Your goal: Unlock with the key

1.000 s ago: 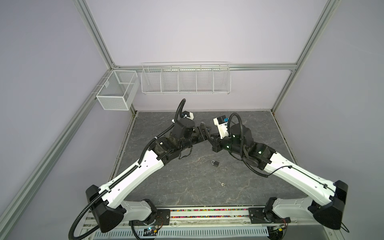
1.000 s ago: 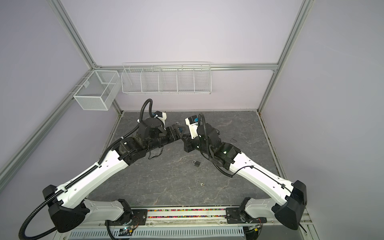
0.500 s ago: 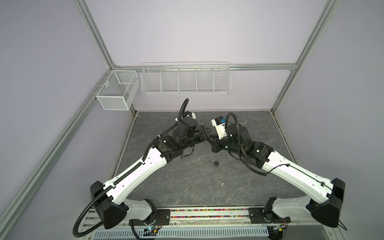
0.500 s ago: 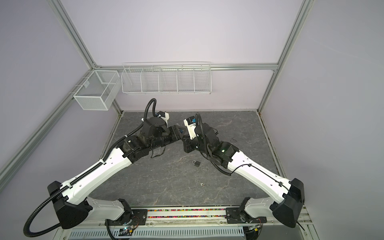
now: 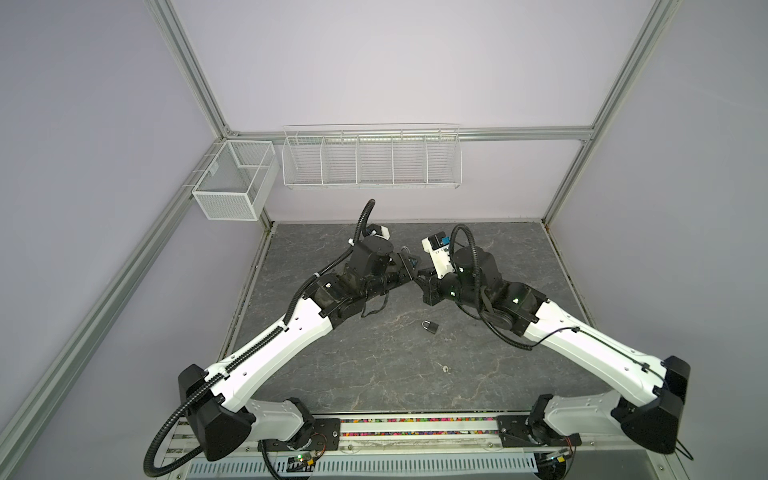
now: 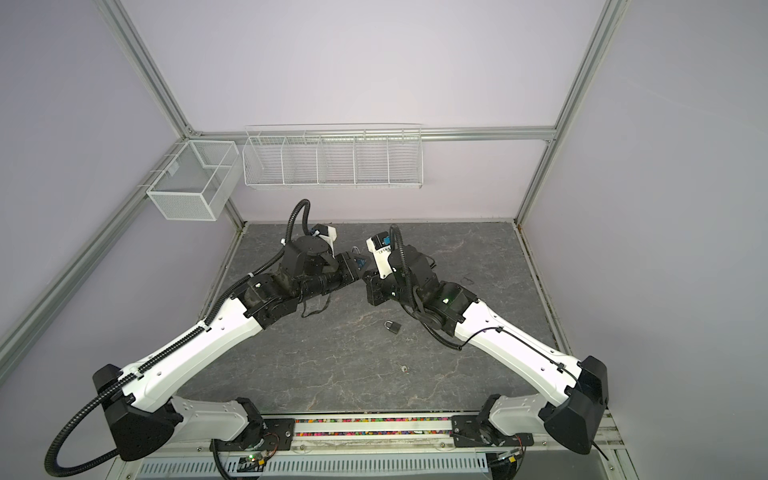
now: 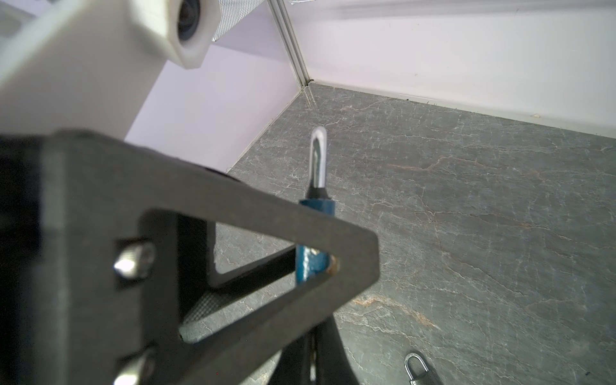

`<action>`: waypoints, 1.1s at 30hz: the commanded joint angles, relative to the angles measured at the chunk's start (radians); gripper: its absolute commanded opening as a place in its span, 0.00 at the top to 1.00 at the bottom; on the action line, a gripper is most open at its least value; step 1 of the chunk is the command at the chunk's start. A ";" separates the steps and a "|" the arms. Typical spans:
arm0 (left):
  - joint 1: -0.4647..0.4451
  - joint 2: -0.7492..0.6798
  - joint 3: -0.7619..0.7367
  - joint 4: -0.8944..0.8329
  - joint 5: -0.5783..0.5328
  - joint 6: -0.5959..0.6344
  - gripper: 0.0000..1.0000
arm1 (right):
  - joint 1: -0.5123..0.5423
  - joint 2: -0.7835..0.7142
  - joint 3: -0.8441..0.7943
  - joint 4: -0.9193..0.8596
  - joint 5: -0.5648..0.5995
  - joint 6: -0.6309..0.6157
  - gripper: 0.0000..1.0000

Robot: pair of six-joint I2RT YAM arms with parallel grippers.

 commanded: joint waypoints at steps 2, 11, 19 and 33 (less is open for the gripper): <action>0.015 -0.021 -0.018 0.013 -0.027 -0.021 0.72 | 0.005 -0.014 0.026 0.030 0.008 -0.025 0.94; 0.027 -0.049 -0.075 0.053 -0.047 -0.092 0.79 | 0.004 -0.016 0.038 0.013 0.015 -0.033 0.87; 0.031 -0.072 -0.104 0.106 -0.058 -0.138 0.80 | 0.003 -0.040 0.008 0.023 0.014 -0.038 0.72; 0.031 -0.089 -0.113 0.126 -0.058 -0.159 0.81 | 0.002 -0.018 -0.022 0.065 -0.028 -0.019 0.68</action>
